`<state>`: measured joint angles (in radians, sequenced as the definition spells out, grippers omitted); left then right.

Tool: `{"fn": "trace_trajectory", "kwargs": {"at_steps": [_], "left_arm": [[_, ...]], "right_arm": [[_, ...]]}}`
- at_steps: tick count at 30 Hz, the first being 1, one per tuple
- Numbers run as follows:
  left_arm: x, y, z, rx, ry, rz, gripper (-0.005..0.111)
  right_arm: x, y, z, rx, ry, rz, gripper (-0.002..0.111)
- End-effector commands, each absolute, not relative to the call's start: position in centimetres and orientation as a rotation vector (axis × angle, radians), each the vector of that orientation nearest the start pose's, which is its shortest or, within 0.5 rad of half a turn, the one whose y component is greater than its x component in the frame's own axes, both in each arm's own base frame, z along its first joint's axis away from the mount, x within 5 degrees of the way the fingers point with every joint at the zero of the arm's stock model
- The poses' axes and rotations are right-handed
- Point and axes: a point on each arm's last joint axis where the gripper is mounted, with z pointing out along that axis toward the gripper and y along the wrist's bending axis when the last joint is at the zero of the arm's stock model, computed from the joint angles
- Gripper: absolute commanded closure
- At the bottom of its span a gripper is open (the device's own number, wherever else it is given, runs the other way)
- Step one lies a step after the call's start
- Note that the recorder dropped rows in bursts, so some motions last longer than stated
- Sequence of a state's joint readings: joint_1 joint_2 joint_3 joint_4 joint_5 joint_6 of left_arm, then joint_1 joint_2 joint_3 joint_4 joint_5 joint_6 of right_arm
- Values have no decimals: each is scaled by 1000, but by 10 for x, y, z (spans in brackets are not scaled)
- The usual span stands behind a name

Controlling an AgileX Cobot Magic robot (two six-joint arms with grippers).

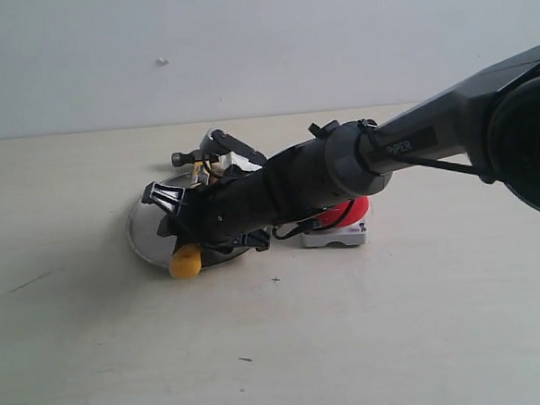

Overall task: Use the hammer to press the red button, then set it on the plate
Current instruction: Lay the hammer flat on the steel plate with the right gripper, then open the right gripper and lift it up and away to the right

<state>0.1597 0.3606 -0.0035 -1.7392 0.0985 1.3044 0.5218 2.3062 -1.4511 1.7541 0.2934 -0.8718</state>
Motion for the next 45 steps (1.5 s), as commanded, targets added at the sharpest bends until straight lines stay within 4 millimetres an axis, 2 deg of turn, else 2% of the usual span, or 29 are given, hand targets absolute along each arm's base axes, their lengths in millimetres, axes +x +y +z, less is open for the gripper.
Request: {"fn": "trace_trajectory", "kwargs": {"at_steps": [1,10,29,31,34,37,41,42,43,45], "left_arm": [[84,4,190,-471,1768,-287,107],[84,4,190,-471,1768,-287,107],[84,4,190,-471,1768,-287,107],[84,4,190,-471,1768,-287,107],[84,4,190,-471,1768,-287,107],[84,4,190,-471,1768,-287,107],[84,4,190,-471,1768,-287,107],[84,4,190,-471,1768,-287,107],[84,4,190,-471,1768,-287,107],[84,4,190,-471,1768,-287,107]], "right_arm": [[405,263,97,261,2449,996,55],[407,259,97,294,2438,947,51],[413,251,135,312,2336,863,52],[413,251,142,311,2320,859,59],[411,244,159,269,2284,795,81],[401,231,174,214,2256,677,106],[378,203,192,124,2213,447,108],[362,188,207,54,2185,356,108],[351,183,214,17,2172,316,108],[303,164,242,-82,2104,214,108]]}}
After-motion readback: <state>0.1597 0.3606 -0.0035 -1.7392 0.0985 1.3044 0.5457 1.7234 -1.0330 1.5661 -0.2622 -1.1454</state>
